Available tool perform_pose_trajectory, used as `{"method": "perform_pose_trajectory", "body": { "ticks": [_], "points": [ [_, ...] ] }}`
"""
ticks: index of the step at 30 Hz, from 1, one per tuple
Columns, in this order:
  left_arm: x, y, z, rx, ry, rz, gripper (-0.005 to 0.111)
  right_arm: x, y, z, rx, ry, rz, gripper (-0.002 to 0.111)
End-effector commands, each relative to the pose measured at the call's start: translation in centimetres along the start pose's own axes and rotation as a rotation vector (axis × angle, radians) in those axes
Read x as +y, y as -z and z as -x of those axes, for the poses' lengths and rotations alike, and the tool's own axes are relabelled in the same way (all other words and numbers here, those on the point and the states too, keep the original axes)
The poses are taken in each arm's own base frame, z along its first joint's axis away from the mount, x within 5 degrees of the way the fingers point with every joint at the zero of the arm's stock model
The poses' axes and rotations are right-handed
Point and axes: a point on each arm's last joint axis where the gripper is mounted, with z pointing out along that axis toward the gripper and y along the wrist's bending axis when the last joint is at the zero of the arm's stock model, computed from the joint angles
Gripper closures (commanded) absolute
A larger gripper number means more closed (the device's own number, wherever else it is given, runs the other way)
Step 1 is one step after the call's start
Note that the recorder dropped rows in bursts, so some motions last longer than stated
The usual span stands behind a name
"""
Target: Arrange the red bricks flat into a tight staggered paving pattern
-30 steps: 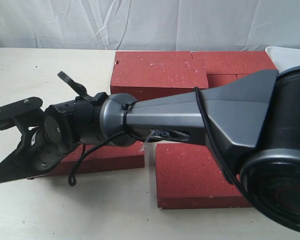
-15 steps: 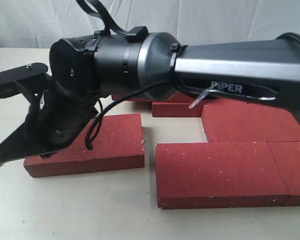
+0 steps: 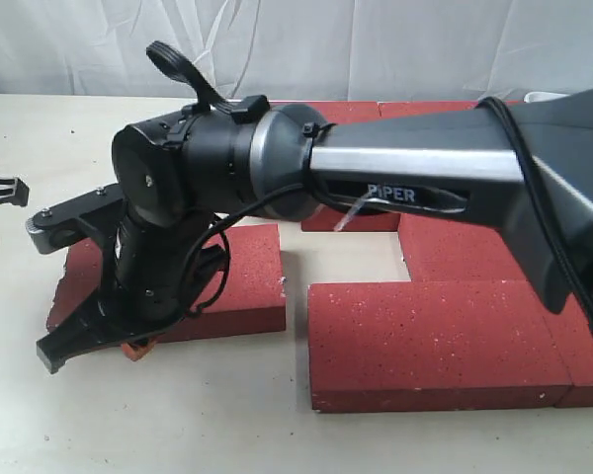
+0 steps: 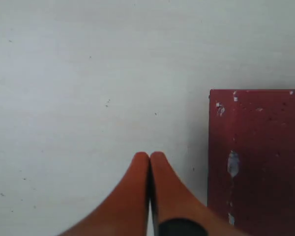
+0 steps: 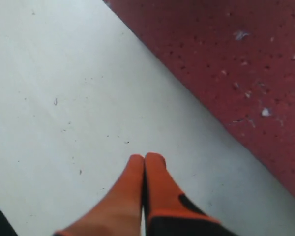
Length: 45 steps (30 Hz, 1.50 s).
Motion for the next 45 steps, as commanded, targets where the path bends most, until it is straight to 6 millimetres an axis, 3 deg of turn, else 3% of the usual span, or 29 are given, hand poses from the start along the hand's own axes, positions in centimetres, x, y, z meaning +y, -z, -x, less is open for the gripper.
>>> {"method": "perform_pose_trajectory", "body": {
  "ticks": [1, 5, 18, 24, 45],
  "points": [
    [0.2, -2.8, 0.0, 0.078, 0.05, -0.019, 0.107, -1.1, -1.2, 0.1, 0.003, -0.033, -0.073, 0.109],
    [0.3, -5.1, -0.2, 0.147, 0.073, -0.047, 0.107, -1.7, -2.1, 0.0, 0.013, -0.051, -0.12, 0.109],
    [-1.2, -9.1, -0.5, 0.212, 0.085, -0.261, 0.107, -2.7, -2.1, 0.4, -0.038, -0.058, -0.218, 0.109],
    [-2.0, -9.8, 0.0, 0.165, 0.097, -0.37, 0.107, -2.7, -2.1, 0.4, -0.038, -0.058, -0.218, 0.109],
    [-1.9, -10.0, 0.5, 0.135, 0.09, -0.36, 0.107, -3.1, -1.9, 0.5, -0.037, -0.017, -0.267, 0.109]
  ]
}}
